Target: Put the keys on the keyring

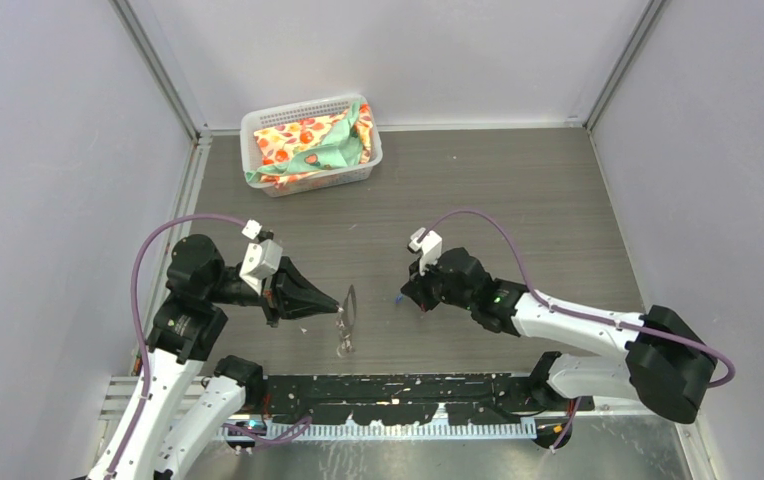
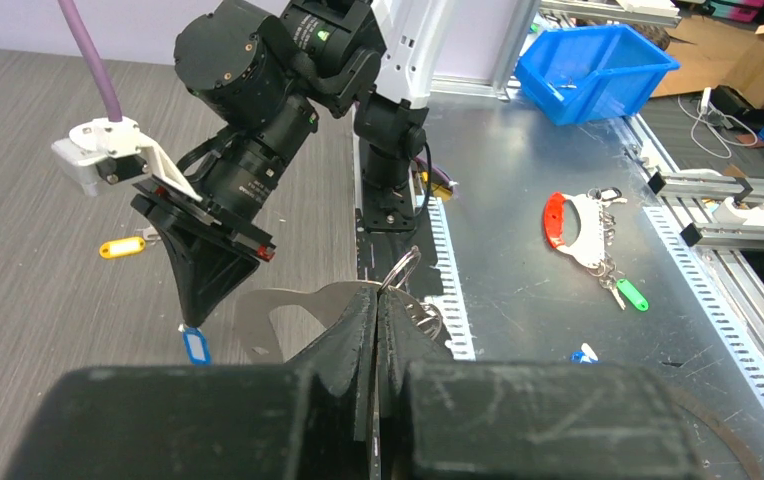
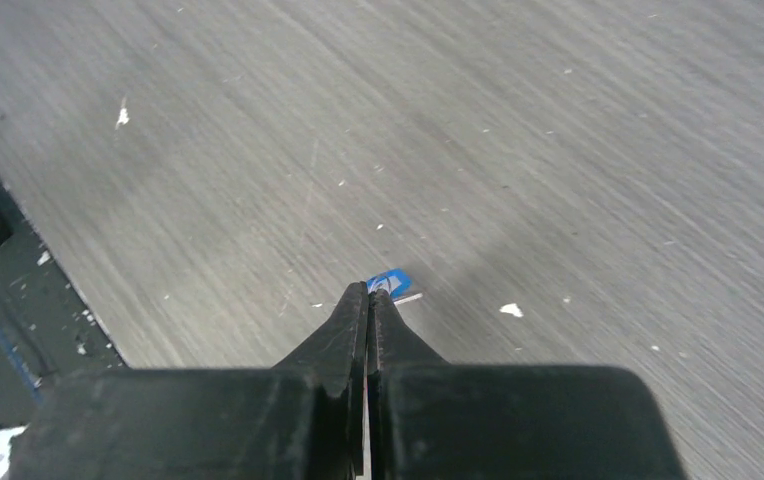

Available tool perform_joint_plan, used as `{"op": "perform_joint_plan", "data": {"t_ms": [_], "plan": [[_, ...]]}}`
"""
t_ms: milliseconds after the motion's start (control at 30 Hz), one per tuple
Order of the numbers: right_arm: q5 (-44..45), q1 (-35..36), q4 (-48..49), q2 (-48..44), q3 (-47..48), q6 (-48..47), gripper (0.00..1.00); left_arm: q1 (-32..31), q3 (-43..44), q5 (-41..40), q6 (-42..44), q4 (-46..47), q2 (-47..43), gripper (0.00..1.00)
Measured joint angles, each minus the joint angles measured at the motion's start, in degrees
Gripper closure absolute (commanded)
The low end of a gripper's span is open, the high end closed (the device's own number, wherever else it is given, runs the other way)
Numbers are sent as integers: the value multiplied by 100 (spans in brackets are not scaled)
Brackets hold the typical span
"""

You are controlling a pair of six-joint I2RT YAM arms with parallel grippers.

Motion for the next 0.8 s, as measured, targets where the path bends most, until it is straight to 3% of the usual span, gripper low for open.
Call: {"op": "perform_joint_plan", "data": {"t_ms": [333, 500, 633, 800], "plan": [[-962, 0, 203, 136, -13, 105, 99, 0, -20, 2, -2, 4, 0, 100], [-1281, 0, 861, 916, -39, 435, 99, 0, -44, 2, -20, 22, -4, 100], [-1316, -9, 1386, 1617, -306, 841, 99, 0, -59, 2, -79, 57, -7, 100], [-1086, -55, 1803, 1738, -610, 1150, 99, 0, -90, 2, -116, 127, -7, 100]]}}
